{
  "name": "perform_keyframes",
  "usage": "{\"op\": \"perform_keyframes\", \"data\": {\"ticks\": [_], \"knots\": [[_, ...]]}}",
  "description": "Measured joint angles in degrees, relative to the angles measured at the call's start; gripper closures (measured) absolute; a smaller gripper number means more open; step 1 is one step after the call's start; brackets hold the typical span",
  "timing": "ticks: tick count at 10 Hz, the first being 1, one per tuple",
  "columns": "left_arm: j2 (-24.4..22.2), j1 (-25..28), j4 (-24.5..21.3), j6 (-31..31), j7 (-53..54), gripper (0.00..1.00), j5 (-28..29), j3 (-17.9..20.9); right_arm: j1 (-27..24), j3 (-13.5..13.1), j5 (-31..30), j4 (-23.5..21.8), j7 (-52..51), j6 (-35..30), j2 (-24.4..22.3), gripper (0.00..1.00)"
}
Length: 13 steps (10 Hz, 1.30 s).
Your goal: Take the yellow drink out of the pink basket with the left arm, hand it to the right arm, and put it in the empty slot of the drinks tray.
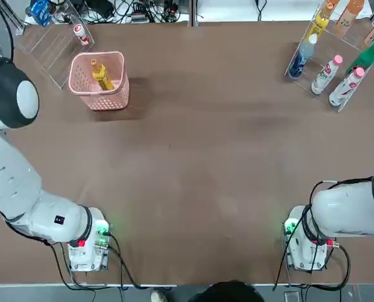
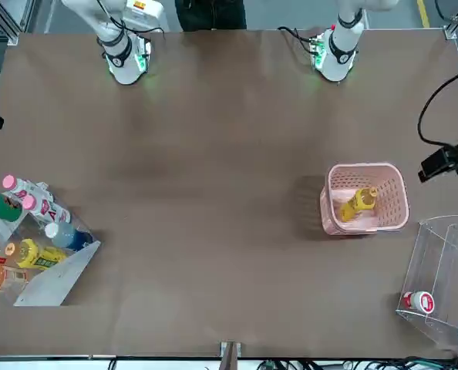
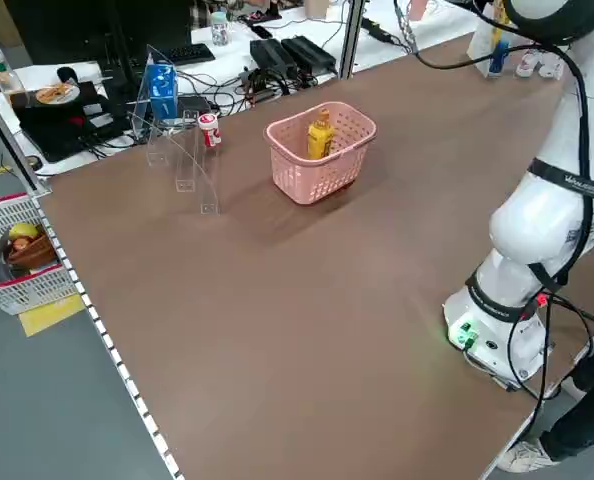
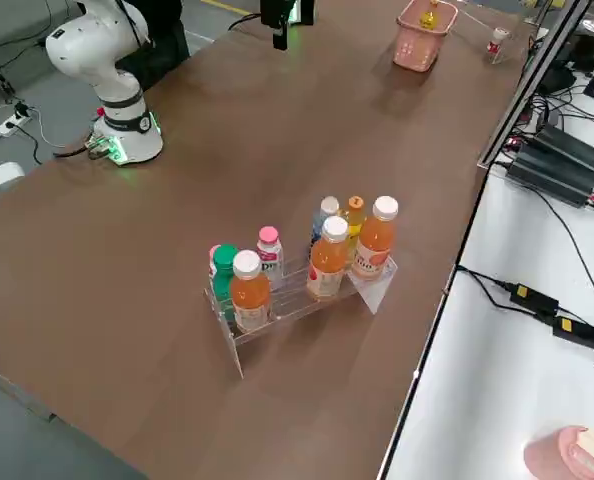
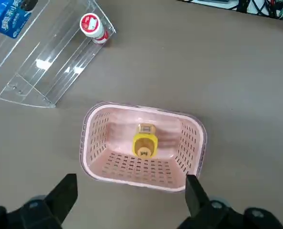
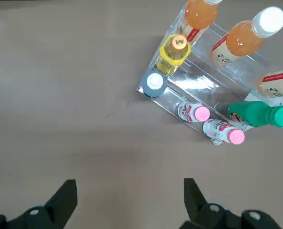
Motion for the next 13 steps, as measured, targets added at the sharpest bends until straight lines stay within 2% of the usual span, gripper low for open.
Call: {"op": "perform_keyframes", "data": {"ticks": [3, 8, 13], "knots": [[0.7, 0.0, -2.1, 1.9, -0.8, 0.0, -0.8, -0.3, 0.0, 0.0, 0.0, 0.0, 0.0, 0.0, 0.0, 0.01], [0.8, 0.0, -8.9, 7.5, -1.5, 0.0, -1.6, -0.4, 0.0, 0.0, 0.0, 0.0, 0.0, 0.0, 0.0, 0.01], [-0.3, 0.0, -19.0, 17.6, -2.5, 0.0, -1.6, -2.4, 0.0, 0.0, 0.0, 0.0, 0.0, 0.0, 0.0, 0.01]]}}
